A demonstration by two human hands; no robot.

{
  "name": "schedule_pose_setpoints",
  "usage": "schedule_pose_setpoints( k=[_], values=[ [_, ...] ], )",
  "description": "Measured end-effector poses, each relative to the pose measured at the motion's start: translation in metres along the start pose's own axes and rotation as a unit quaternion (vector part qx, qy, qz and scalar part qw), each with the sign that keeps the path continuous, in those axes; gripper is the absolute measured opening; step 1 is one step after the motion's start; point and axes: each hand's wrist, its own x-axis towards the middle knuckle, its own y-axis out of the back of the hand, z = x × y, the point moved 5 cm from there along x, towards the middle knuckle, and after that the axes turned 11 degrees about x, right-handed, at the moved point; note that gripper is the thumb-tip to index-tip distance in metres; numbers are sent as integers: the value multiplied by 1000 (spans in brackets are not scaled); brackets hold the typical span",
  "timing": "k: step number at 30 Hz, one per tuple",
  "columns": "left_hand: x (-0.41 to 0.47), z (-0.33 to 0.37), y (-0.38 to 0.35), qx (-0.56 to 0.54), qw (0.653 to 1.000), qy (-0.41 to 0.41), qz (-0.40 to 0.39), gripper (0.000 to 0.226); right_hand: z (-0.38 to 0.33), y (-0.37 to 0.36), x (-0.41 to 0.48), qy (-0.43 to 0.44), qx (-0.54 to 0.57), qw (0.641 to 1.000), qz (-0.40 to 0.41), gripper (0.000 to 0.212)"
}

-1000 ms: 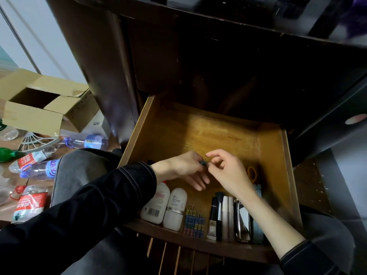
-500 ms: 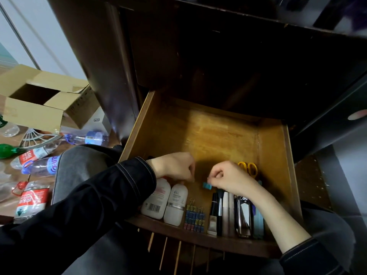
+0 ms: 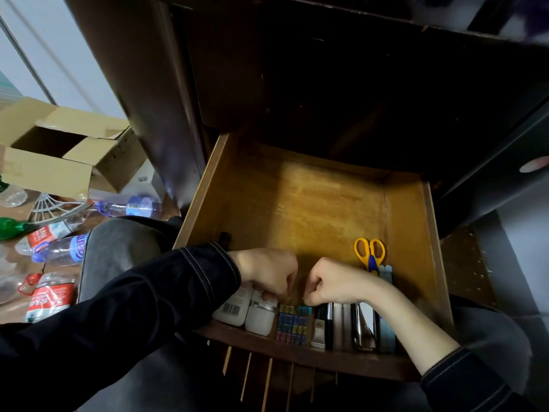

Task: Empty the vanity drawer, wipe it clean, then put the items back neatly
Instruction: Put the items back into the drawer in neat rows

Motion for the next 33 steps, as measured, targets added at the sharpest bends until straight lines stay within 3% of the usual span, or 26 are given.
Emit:
schedule_pose_setpoints(
  k=[33],
  values=[
    [11,0,-10,-4,1000,-5,-11,10,6,-7,4,16,-17,999,-38,10]
  ],
)
